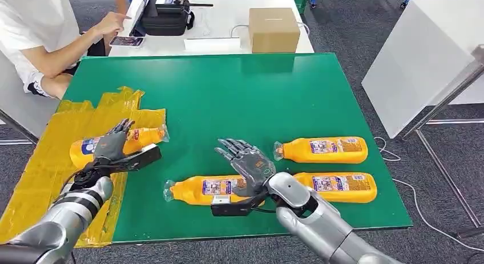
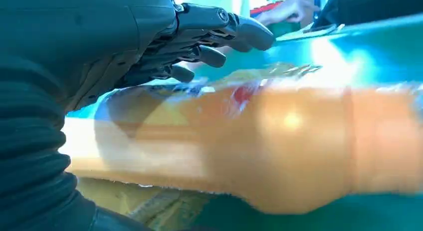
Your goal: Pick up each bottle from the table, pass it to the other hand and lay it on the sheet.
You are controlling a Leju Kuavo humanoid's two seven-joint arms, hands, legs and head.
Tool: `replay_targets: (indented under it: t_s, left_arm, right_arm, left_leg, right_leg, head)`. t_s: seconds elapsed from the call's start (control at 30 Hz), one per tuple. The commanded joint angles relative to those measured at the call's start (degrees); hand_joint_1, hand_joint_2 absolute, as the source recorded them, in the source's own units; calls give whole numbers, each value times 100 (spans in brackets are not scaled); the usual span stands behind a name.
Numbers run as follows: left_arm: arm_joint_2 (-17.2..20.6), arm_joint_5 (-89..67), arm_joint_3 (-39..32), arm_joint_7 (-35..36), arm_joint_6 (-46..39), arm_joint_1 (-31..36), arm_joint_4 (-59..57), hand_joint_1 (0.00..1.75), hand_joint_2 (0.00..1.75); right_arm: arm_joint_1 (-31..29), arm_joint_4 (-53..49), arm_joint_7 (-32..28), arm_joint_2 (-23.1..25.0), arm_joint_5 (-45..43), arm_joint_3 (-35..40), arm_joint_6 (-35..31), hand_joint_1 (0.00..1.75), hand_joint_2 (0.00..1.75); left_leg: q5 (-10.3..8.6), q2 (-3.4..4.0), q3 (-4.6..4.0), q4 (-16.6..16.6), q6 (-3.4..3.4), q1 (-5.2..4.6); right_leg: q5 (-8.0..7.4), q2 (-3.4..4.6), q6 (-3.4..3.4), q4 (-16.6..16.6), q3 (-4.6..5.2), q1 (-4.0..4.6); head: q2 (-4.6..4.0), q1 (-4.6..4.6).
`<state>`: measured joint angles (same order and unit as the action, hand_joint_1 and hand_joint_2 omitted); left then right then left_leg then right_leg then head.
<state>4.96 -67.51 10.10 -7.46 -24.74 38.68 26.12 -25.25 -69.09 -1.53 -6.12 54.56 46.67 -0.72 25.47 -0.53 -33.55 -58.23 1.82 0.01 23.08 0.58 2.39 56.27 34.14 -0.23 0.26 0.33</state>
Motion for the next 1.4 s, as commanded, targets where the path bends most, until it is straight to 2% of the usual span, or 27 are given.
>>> replay_targets:
  t_s: [0.03, 0.3, 0.63, 0.7, 0.77, 0.83, 0.93, 1.03, 1.1, 1.17, 1.27, 1.4]
  left_arm:
    - [-499, 1791, -303, -956, 456, -294, 1560, 0, 175]
    - [-610, 3863, 28, -1620, 1326, -996, 3771, 0, 175]
    - [-534, 4765, 185, -1767, 1807, -1341, 4713, 0, 175]
    - [-513, 4791, 256, -1762, 1807, -1391, 4864, 0, 175]
    - [-507, 4823, 328, -1761, 1811, -1379, 4829, 0, 175]
    - [-495, 4862, 303, -1767, 1740, -1455, 4840, 0, 175]
    - [-435, 4818, 147, -1727, 1665, -1736, 5070, 0, 175]
    - [-422, 4766, -4, -1709, 1658, -2009, 5331, 0, 175]
    - [-422, 4736, -24, -1702, 1658, -2065, 5373, 0, 175]
    - [-422, 4736, -24, -1702, 1658, -2065, 5373, 0, 175]
    - [-441, 4725, -18, -1697, 1663, -2030, 5346, 0, 175]
    - [-430, 4610, -75, -1662, 1585, -2181, 5461, 0, 175]
  right_arm:
    - [-451, 1696, 22, 327, 29, 468, 274, 0, 175]
    - [-526, 2480, -310, 670, -420, 573, 431, 0, 175]
    - [-471, 2738, -415, 760, -751, 670, 503, 0, 175]
    - [-419, 2702, -632, 775, -998, 609, 536, 0, 175]
    - [-337, 2495, -929, 732, -1371, 527, 607, 0, 175]
    - [-119, 1986, -944, 678, -1620, 325, 293, 0, 175]
    - [409, 682, -759, 589, -1568, -32, -360, 0, 175]
    - [873, -556, -688, 525, -1432, -301, -598, 0, 175]
    - [970, -799, -677, 506, -1404, -355, -631, 0, 175]
    - [970, -799, -677, 506, -1404, -355, -631, 0, 175]
    - [968, -716, -695, 510, -1402, -391, -628, 0, 175]
    - [1162, -1156, -889, 432, -1333, -457, -671, 0, 175]
  left_leg:
    - [4, -2, 19, 6, -8, 6]
    - [2, -6, 38, 9, -8, 8]
    - [3, 10, 63, 17, -13, 11]
    - [3, 8, 66, 17, -12, 12]
    - [5, 12, 67, 12, -10, 12]
    - [4, 5, 72, 14, -12, 12]
    - [6, 11, 71, 13, -11, 10]
    - [12, 10, 60, 8, -14, 7]
    - [11, -4, 27, -1, -8, 0]
    - [19, 25, 28, 7, -12, 7]
    - [16, 4, 29, 5, -13, 7]
    - [13, 7, 13, 4, -11, 5]
  right_leg:
    - [4, -12, -3, -11, -24, 7]
    - [2, -15, -4, -18, -43, 9]
    - [2, -11, -6, -24, -60, 12]
    - [2, -12, -5, -24, -64, 16]
    - [3, -7, -4, -19, -63, 16]
    - [4, -14, -5, -21, -70, 16]
    - [4, -7, -5, -18, -67, 14]
    - [10, -4, -6, -9, -55, 11]
    - [11, -11, -2, 5, -27, 3]
    - [9, 9, -5, -5, -21, 9]
    - [17, -15, -5, -4, -27, 11]
    - [10, -4, -3, -4, -12, 8]
  head:
    - [0, 0]
    - [0, 0]
    - [0, -2]
    - [0, -2]
    - [0, -2]
    - [0, 0]
    - [0, 0]
    - [0, -4]
    - [0, 2]
    - [0, -4]
    - [0, -2]
    - [0, 0]
